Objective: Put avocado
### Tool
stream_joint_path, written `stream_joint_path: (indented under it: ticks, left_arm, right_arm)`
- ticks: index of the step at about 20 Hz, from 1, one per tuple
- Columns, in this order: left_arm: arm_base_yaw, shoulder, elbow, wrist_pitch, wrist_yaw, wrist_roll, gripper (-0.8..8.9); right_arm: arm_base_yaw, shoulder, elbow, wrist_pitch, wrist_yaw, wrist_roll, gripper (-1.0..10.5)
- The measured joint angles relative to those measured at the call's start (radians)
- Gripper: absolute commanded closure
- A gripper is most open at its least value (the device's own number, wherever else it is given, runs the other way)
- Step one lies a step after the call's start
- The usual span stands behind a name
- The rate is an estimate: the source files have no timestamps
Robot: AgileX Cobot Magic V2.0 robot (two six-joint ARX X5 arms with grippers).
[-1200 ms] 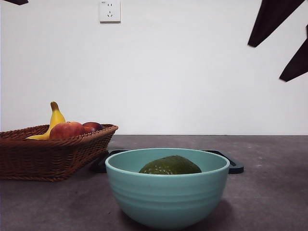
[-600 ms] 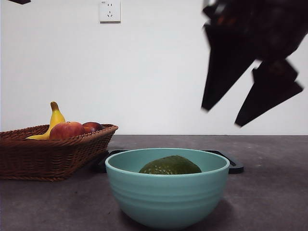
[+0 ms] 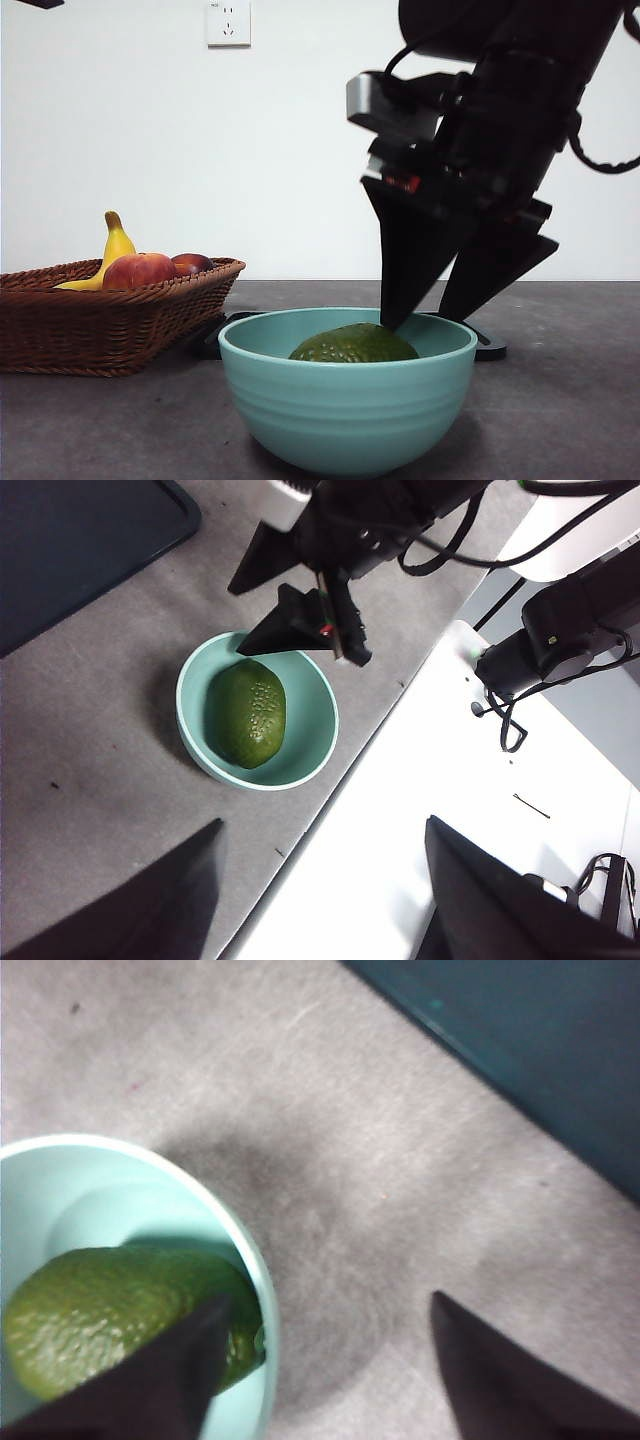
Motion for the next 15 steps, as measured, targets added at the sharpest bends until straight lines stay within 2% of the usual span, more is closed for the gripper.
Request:
stream_joint_path:
  ticks: [4, 7, 8, 12, 15]
  left_arm:
    - [0.0, 0.0, 0.0, 0.0, 0.0, 0.001, 5.04]
    - [0.0, 0.0, 0.0, 0.0, 0.0, 0.001, 5.03]
    - [0.0, 0.0, 0.0, 0.0, 0.0, 0.001, 5.04]
    - [0.0, 0.0, 0.0, 0.0, 0.0, 0.001, 5.04]
    - [0.0, 0.0, 0.0, 0.0, 0.0, 0.001, 5.04]
  right_arm:
    - [0.007, 0.037, 0.0, 0.026, -0.001, 0.0, 7.3]
    - [0.007, 0.045, 0.0, 0.026, -0.005, 0.001, 9.2]
    - [0.007, 0.045, 0.0, 0.026, -0.007, 0.001, 9.3]
    - [0.007, 0.045, 0.0, 0.028, -0.053, 0.001, 9.3]
    - [0.007, 0.045, 0.0, 0.029, -0.056, 0.012, 9.3]
